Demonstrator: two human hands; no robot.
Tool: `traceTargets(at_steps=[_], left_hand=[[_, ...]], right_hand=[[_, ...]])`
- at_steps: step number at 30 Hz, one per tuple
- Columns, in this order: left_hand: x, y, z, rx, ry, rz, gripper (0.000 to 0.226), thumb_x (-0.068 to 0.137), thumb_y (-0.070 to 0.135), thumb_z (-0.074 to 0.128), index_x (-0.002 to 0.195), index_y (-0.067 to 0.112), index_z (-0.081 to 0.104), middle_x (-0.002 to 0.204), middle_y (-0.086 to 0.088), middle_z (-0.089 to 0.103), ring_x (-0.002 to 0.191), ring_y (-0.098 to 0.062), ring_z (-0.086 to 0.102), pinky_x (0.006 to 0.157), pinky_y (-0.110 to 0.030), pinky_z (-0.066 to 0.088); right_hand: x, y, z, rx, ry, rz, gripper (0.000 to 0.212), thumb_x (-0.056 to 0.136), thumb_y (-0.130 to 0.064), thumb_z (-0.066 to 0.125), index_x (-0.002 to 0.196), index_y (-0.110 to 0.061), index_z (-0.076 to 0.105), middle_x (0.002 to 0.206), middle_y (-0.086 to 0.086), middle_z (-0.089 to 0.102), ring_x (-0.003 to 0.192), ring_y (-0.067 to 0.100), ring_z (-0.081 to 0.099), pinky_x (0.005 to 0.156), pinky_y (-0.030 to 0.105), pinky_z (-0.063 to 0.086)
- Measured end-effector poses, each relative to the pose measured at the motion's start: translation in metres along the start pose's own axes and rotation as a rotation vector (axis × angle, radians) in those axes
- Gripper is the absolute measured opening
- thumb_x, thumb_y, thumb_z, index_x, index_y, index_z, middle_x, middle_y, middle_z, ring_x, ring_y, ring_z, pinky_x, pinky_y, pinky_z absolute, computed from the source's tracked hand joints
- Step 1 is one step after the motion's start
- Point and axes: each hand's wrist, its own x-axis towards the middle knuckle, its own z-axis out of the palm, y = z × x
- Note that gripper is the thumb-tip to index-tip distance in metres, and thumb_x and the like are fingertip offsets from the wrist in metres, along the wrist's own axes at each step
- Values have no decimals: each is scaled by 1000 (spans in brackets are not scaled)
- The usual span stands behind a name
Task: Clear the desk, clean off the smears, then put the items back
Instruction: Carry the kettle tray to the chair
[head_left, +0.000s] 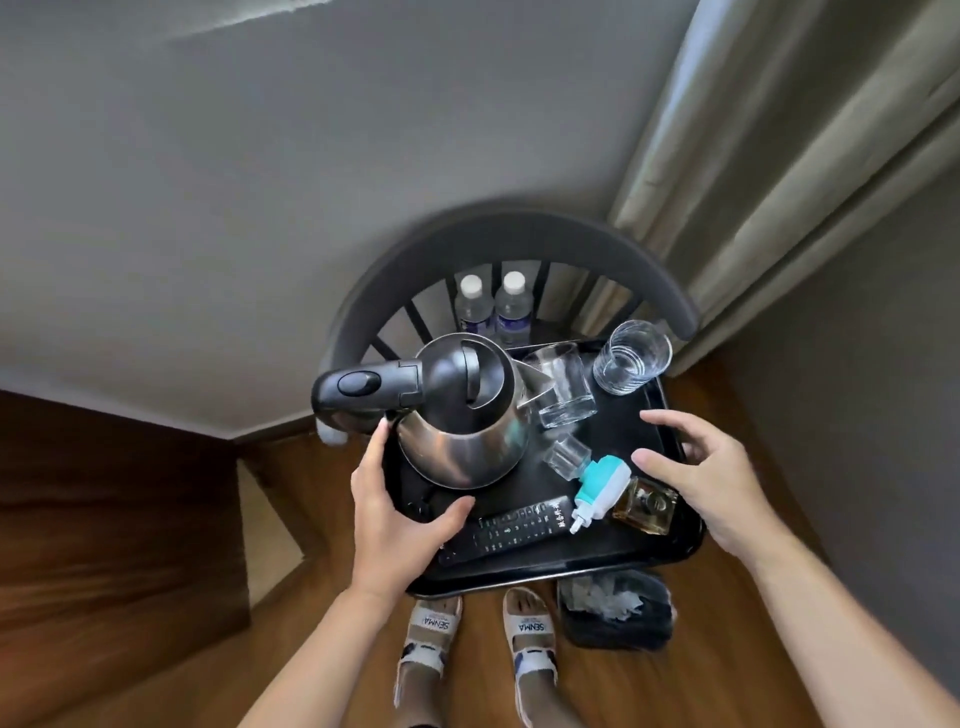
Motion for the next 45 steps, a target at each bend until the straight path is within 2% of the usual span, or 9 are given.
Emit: traceTargets(at_steps=[4, 9, 13, 19, 21, 26, 32, 36, 45], left_hand=[[14, -43, 31, -5, 5, -19, 116, 59, 51, 93, 153, 59, 25, 152, 21, 42, 146, -14, 40, 121, -35, 36], [33, -93, 63, -11, 7, -48, 115, 58, 53, 92, 153, 56, 28, 150, 26, 42, 146, -11, 41, 119, -32, 36], [47, -129, 85, -22, 13, -84, 115, 57, 54, 92, 155, 49, 30, 147, 31, 40, 146, -9, 40, 119, -32, 36], [67, -170, 116, -10, 31, -112, 116, 57, 55, 91, 156, 40, 32, 149, 20, 43, 144, -11, 42, 120, -35, 36], [73, -179, 123, -4, 31, -110, 114, 58, 56, 90, 155, 42, 32, 148, 32, 39, 145, -11, 41, 119, -32, 35], [80, -190, 130, 44, 75, -133, 115, 57, 59, 87, 155, 40, 30, 145, 34, 36, 143, -9, 38, 115, -22, 31], [81, -189, 136, 191, 92, -172, 123, 58, 66, 80, 160, 21, 29, 150, 18, 34, 138, -4, 29, 119, -38, 22], [82, -186, 131, 227, 39, -200, 121, 65, 70, 73, 164, 26, 20, 159, 9, 36, 147, -20, 31, 119, -39, 17], [63, -141, 101, 284, -33, -311, 84, 85, 47, 79, 156, 28, 39, 155, 4, 47, 145, -23, 39, 117, -43, 32]], right_hand=[[37, 40, 11, -10, -25, 18, 43, 80, -4, 84, 115, -27, 75, 107, -9, 71, 82, -16, 61, 63, 7, 48], [81, 92, 26, -18, -48, 59, 49, 78, -14, 88, 114, -44, 73, 119, -9, 70, 111, 9, 63, 89, 34, 57], [111, 123, 40, -7, -42, 53, 48, 78, -14, 88, 112, -45, 73, 119, -11, 70, 112, 11, 63, 83, 26, 54], [154, 149, 53, -38, -36, 70, 46, 78, -15, 88, 111, -43, 74, 119, -8, 70, 115, 16, 63, 101, 50, 54], [165, 156, 57, -73, -29, 59, 46, 77, -17, 89, 111, -44, 74, 122, -9, 68, 120, 17, 59, 106, 53, 50], [181, 162, 68, -114, -31, 21, 45, 78, -13, 88, 111, -39, 74, 119, -15, 67, 114, 1, 57, 111, 48, 44], [194, 167, 78, -226, 7, -27, 47, 81, -21, 85, 122, -36, 69, 129, -12, 62, 128, 12, 51, 115, 44, 40], [197, 168, 78, -372, 5, -38, 55, 85, -27, 81, 136, -33, 60, 138, -7, 58, 136, 18, 45, 115, 48, 40], [153, 111, 85, -602, -48, -156, 45, 94, -28, 70, 137, -27, 61, 154, 7, 44, 145, 26, 34, 119, 51, 31]])
